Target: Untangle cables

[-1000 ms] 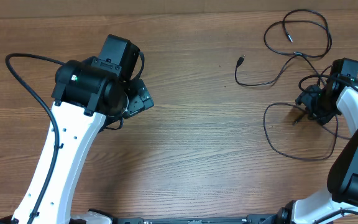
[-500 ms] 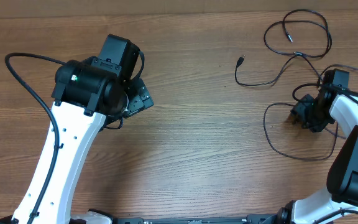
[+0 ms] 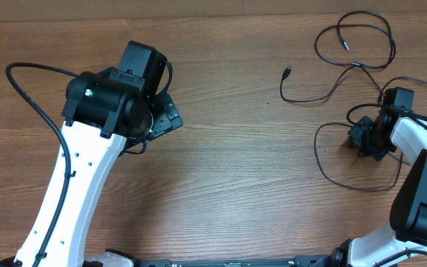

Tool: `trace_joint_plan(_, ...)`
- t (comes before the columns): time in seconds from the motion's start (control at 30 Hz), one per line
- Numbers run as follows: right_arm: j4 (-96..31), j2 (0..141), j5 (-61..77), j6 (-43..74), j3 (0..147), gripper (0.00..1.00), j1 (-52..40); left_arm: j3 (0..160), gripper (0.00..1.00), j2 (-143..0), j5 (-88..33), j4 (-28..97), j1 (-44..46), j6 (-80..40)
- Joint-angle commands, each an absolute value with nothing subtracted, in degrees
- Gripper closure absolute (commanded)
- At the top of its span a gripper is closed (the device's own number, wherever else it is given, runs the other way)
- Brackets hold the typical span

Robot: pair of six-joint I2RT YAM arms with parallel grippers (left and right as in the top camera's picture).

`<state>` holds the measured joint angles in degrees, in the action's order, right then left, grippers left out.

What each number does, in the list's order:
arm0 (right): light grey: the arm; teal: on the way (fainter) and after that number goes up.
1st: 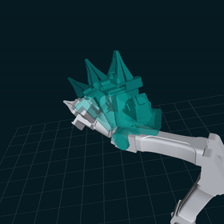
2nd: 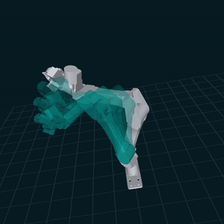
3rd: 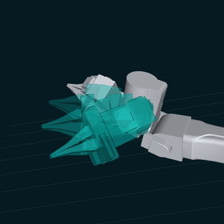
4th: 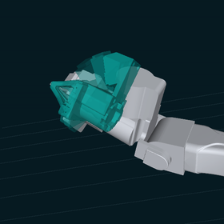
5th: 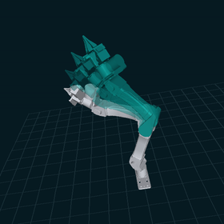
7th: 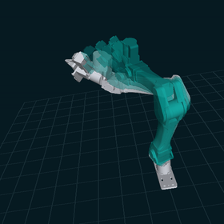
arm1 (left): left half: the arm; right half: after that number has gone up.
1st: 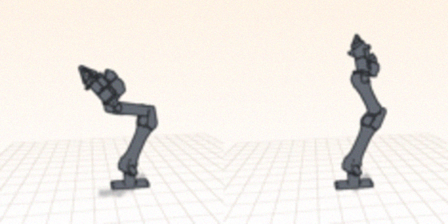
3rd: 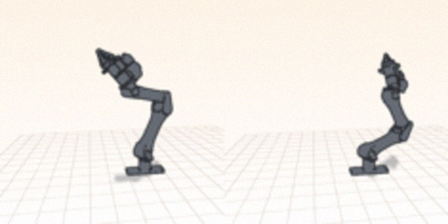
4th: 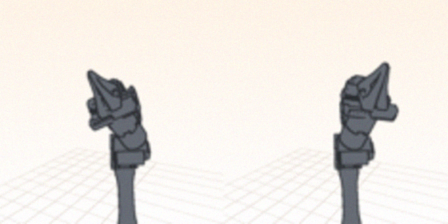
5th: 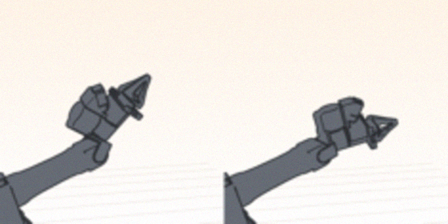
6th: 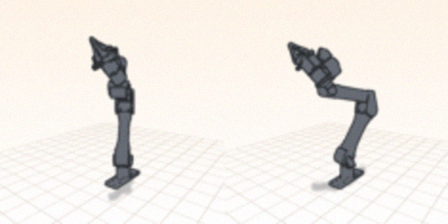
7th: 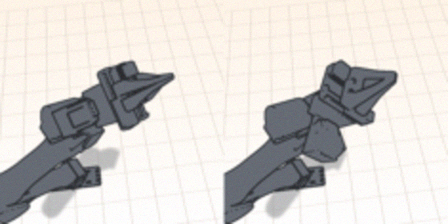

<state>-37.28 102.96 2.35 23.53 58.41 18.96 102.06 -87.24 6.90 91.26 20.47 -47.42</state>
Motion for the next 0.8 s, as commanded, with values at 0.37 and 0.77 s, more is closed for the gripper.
trace_joint_plan(0.37, -44.80, 102.87, 1.54, 24.01, 68.79, 0.96, 21.10, 103.22, 0.00, -86.89, 8.12, 90.78, 20.27, -46.06)
trace_joint_plan(0.77, -65.30, 101.23, -6.70, 37.47, 85.47, 0.96, 30.39, 103.22, 0.00, -86.91, 8.14, 90.08, 20.27, -46.06)
